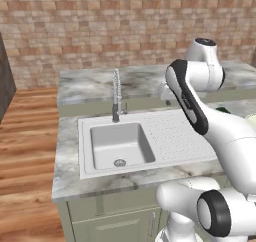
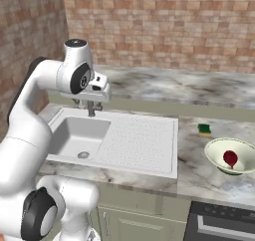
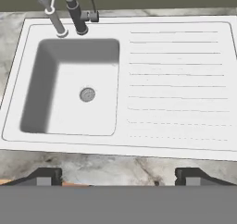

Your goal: Move the mug from next to the sink to the open cabinet. Then, move the bowl with the pear to the fridge to clear the area for faucet cleaning.

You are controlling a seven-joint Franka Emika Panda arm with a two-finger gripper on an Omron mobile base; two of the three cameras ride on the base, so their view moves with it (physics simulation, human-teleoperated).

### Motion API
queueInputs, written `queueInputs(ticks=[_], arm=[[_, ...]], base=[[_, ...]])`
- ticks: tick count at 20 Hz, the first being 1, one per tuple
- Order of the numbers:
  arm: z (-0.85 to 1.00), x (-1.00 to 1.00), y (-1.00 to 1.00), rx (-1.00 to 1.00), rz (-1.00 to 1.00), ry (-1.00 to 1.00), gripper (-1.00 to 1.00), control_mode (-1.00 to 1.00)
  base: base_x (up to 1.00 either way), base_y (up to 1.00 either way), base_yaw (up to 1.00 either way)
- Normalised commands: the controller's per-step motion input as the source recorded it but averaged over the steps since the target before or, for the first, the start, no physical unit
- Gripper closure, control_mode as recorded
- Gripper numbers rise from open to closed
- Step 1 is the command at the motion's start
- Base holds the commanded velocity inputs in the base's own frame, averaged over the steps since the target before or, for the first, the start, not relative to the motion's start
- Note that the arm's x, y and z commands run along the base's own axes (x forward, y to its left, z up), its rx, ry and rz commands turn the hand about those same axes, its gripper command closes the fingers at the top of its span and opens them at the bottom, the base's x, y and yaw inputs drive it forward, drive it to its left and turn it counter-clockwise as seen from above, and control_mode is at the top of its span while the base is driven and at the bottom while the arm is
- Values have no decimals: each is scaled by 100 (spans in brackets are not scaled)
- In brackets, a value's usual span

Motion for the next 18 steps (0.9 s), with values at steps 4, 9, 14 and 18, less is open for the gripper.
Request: queueInputs(ticks=[4,9,14,18], arm=[[0,-16,-1,0,0,0,-100,-100],[-14,-51,-17,-2,-1,-1,-100,100],[0,0,0,0,0,0,-100,100],[0,0,0,0,0,0,-100,100]], base=[[0,0,0],[-16,-8,-1],[-71,-81,-4],[-20,-100,-10]])
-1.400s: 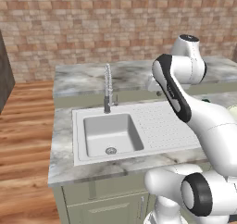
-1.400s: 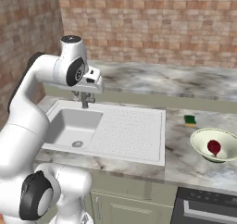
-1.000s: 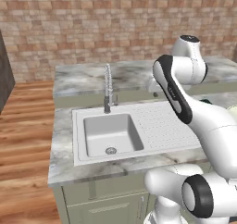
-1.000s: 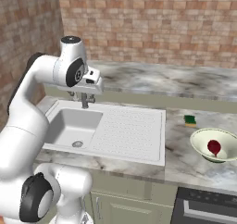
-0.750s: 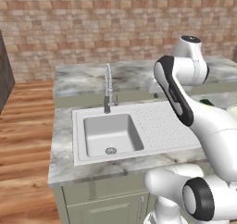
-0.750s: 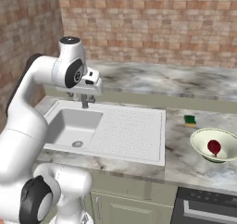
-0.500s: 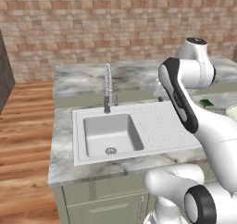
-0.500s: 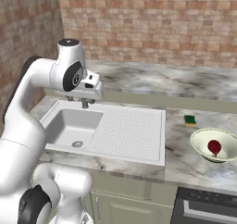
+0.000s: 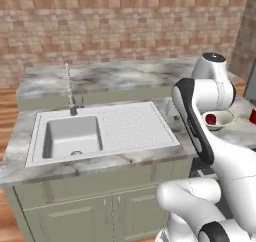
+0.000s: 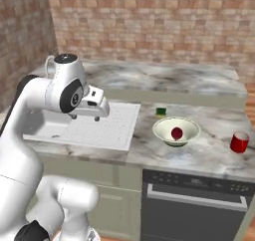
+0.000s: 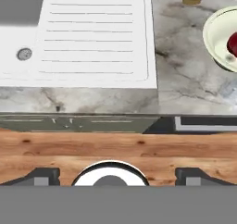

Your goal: Move the mug from next to the sink to the open cabinet. Then, move the bowl with the pear to the fridge to clear the area for faucet cleaning.

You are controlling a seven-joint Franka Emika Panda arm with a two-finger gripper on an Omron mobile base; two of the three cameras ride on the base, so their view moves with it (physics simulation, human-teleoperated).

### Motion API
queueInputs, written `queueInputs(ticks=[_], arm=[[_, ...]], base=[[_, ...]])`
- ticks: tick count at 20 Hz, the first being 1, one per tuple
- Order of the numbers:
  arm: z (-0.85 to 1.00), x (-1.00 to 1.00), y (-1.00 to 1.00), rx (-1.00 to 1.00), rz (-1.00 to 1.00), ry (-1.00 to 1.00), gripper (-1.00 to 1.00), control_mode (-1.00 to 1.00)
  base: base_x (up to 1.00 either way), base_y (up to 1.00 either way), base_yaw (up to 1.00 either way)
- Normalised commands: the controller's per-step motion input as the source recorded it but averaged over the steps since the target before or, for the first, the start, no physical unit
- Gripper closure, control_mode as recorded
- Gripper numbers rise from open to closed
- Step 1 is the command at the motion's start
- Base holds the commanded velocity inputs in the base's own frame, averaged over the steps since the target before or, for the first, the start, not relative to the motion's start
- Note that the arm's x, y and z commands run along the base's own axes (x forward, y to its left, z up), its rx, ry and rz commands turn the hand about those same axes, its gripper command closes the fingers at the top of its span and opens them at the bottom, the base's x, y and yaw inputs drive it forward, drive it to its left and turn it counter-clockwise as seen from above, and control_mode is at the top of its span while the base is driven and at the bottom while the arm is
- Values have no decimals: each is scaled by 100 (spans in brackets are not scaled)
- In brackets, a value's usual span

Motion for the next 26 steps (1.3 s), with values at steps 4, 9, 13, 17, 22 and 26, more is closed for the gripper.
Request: queueInputs(ticks=[4,9,13,17,22,26], arm=[[0,0,0,0,0,0,-100,100],[0,0,0,0,0,0,-100,100],[0,0,0,0,0,0,-100,100],[0,0,0,0,0,0,-100,100],[0,0,0,0,0,0,-100,100],[0,0,0,0,0,0,-100,100]], base=[[5,-99,-7],[0,-96,-2],[0,-100,-9],[0,-95,-8],[14,-26,-1],[31,-5,0]])
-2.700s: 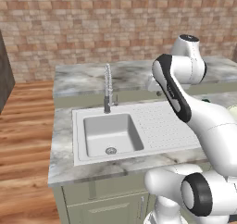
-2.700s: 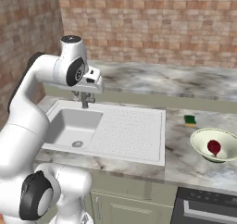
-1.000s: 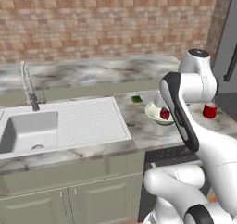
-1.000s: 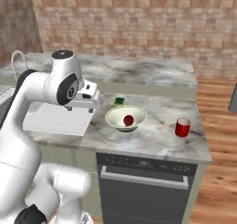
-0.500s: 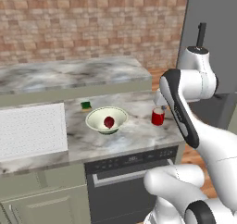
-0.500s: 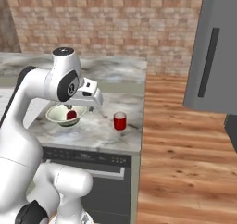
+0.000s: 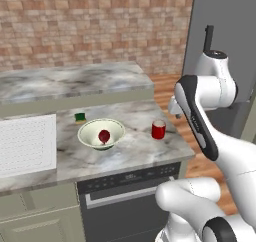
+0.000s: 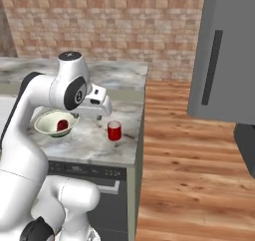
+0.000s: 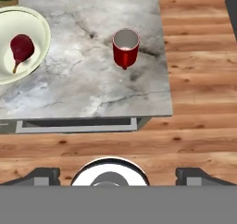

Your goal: Move the mug from next to the sink to the open cabinet. Then, move the bowl with the pear to the fridge to clear the area for faucet cleaning.

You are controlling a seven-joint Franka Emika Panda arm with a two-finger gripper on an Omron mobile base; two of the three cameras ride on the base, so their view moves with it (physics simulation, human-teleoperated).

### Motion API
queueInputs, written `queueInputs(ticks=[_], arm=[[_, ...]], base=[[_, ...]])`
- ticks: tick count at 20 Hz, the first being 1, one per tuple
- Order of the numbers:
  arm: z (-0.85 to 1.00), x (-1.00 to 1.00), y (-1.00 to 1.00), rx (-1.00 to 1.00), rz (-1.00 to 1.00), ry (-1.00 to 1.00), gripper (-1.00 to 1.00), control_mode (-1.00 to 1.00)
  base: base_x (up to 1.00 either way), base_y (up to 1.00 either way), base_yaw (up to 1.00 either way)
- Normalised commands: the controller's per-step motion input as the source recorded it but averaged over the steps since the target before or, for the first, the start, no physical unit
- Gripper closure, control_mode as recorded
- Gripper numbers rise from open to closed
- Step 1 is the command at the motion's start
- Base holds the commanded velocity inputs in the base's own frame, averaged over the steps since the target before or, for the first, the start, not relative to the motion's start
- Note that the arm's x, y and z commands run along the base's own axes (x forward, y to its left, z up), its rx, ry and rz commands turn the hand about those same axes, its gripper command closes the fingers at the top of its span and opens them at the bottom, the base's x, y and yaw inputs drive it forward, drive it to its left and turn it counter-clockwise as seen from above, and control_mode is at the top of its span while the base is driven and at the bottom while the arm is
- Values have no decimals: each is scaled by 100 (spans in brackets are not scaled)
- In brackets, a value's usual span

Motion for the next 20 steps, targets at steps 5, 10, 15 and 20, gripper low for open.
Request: queueInputs(ticks=[5,10,15,20], arm=[[-8,5,0,-1,0,-2,-100,-100],[-51,21,-5,-3,0,-14,-100,-100],[-62,37,0,0,0,-13,-100,-100],[-60,24,0,0,0,-10,-100,-100]], base=[[17,0,0],[0,0,0],[0,0,0],[0,0,0]])
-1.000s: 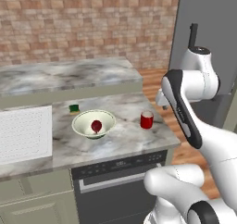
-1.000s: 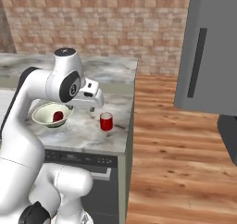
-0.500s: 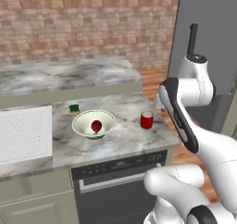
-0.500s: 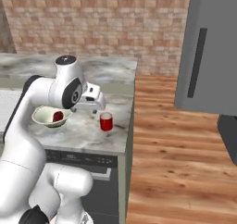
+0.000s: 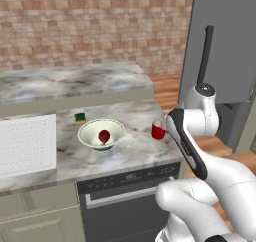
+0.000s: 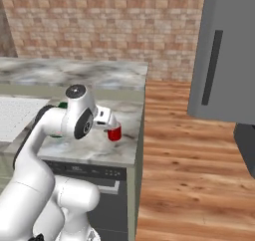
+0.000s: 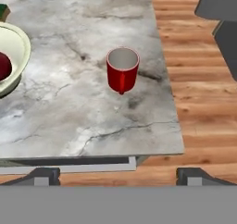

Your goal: Move the mug from next to the sink to the open cabinet. Then, move the bowl with the pear to the fridge to clear the area for faucet cleaning.

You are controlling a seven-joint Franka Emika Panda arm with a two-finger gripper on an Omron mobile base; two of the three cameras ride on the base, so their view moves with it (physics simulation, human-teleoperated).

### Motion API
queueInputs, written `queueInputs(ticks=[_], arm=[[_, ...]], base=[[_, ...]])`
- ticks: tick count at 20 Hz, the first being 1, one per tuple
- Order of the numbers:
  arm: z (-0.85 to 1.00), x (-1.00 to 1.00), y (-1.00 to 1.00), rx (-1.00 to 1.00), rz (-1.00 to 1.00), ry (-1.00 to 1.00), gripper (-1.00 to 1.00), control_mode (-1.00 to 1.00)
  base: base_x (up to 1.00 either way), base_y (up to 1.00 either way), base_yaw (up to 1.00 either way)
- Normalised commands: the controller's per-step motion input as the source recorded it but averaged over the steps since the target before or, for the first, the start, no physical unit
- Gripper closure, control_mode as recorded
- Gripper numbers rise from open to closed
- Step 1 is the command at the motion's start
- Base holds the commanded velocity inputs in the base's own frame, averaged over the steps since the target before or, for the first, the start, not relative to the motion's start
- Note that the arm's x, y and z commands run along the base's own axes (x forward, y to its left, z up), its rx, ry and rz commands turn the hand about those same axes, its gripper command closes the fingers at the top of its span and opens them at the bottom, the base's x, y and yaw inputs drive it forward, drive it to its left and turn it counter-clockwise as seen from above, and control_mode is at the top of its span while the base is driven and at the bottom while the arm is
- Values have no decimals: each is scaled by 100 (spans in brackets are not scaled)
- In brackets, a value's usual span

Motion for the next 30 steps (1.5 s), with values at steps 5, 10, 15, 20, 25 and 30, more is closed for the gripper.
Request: queueInputs(ticks=[5,10,15,20,25,30], arm=[[-35,47,0,0,0,-9,-100,-100],[-9,51,0,2,0,0,-100,-100],[-1,28,0,0,0,4,-100,-100],[-30,0,0,0,0,7,-100,-100],[-41,0,0,0,0,0,-100,-100],[-16,7,0,0,0,-2,-100,-100]], base=[[0,0,0],[0,0,0],[0,0,0],[0,0,0],[0,0,0],[0,0,0]])
